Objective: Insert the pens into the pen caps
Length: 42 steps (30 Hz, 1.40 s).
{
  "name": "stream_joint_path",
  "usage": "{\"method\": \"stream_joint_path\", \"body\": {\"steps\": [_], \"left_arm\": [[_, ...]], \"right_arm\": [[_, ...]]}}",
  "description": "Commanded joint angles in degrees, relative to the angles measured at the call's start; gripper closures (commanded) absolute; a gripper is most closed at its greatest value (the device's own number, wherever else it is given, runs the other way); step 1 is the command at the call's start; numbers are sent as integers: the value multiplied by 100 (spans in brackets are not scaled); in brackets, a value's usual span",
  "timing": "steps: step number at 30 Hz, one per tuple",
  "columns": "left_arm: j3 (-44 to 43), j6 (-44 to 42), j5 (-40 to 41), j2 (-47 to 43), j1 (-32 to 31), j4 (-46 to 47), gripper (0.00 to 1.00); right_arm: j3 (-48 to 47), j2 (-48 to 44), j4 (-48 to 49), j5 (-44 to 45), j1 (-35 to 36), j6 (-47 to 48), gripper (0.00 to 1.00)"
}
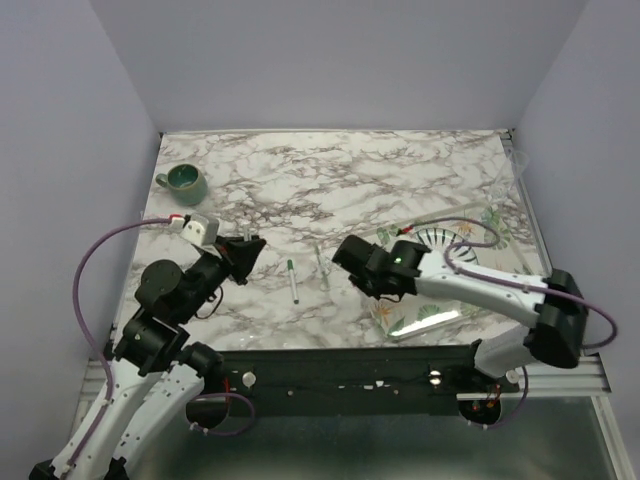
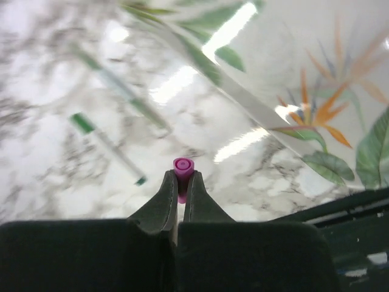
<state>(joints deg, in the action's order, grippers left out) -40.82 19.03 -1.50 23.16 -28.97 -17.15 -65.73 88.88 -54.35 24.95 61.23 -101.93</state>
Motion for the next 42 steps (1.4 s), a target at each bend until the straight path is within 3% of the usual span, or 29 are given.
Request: {"method": "stream_joint_path", "body": {"steps": [1,2,5,6,8,14,18,21,28,42], "left_arm": [[284,540,-2597,171,14,686,100],[346,671,-2767,259,14,765,100],[408,830,-3276,391,6,870,100],[478,857,-3330,391,6,880,100],[513,883,-3470,409,6,888,100],[619,1007,-3656,470,6,1064,100],[601,971,-3639,418,6,1047,100],[601,945,-3595,348,6,1012,100],[575,857,-3436,181,6,915,100],[557,787,-3243,145,6,801,100]], "right_arm": [[-184,-1309,1064,1679,3,2270,99],[-194,-1503,1397,1706,3,3153,99],[235,-2275,3609,1181,3,5095,99],[358,-2409,4616,848,3,5452,99],[378,-2594,5344,495,3,6303,99],[-45,-2332,6777,-981,-6,7247,99],[51,-2095,7892,-2149,3,7284,99],[122,-1875,8316,-2721,3,7161,99],[263,-1629,8415,-3057,11,6888,99],[676,-1593,8212,-2750,187,6967,99]]}}
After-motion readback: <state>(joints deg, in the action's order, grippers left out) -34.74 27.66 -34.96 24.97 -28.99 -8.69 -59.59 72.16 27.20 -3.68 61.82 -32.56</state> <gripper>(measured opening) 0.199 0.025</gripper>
